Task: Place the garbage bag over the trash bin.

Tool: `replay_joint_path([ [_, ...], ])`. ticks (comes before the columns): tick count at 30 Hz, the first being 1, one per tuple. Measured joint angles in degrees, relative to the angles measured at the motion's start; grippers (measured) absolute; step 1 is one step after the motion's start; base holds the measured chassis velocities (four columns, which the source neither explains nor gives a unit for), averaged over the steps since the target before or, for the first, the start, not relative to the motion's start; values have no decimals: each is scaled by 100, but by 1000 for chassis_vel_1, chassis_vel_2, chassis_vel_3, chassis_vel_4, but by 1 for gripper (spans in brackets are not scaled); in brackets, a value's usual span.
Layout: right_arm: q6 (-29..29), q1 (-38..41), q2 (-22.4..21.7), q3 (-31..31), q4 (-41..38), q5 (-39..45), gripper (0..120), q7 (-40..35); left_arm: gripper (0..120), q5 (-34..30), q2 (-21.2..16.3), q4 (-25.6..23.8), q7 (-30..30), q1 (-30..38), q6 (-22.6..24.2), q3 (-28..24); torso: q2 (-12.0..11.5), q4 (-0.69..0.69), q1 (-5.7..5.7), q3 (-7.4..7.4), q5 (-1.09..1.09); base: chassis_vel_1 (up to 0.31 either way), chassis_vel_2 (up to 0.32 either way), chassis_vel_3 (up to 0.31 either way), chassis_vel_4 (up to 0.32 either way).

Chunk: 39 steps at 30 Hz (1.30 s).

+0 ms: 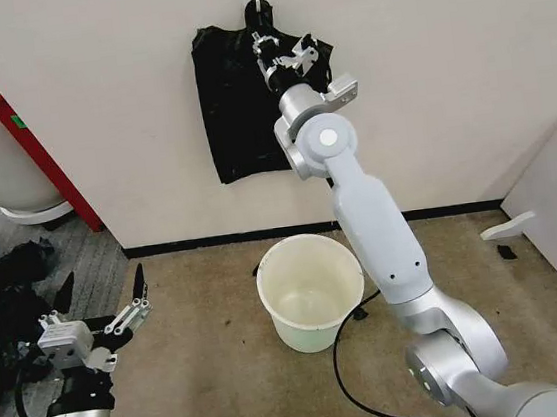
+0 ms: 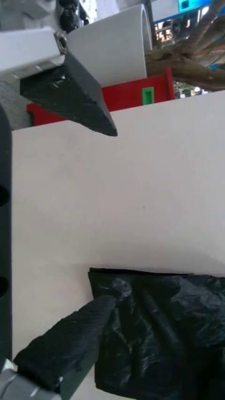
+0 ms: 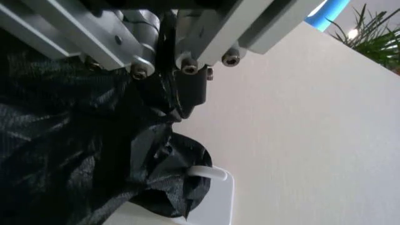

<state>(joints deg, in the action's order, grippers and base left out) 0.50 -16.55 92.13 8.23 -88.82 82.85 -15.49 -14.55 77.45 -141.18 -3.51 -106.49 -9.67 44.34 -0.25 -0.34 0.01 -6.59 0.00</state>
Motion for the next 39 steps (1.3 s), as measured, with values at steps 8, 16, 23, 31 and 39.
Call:
replay_joint_path([
  [8, -9, -237, 0, -116, -241, 108, 0, -66, 100, -5, -16, -18, 7, 5, -1, 4, 0, 0, 0, 0, 0, 0, 0, 0, 0],
  [16, -22, -645, -133, -259, -553, 236, 0, -111, 100, -5, -33, -30, 13, 4, -11, 13, 0, 0, 0, 0, 0, 0, 0, 0, 0],
  [23, -17, -984, -326, -342, -753, 303, 0, -126, 100, -10, -26, -27, 14, 3, -39, 29, 0, -1, 0, 0, 0, 0, 0, 0, 0],
  [31, 163, -1068, -413, -401, -962, 110, 7, -268, 100, -9, -15, 29, 18, 20, -59, 12, 0, 0, 0, 0, 0, 0, 0, 0, 0],
  [39, 344, -1320, -622, -500, -1484, -195, 34, -199, 100, -11, -18, 89, 17, 36, -68, 17, 0, 0, 0, 0, 1, 0, 0, 0, 0],
])
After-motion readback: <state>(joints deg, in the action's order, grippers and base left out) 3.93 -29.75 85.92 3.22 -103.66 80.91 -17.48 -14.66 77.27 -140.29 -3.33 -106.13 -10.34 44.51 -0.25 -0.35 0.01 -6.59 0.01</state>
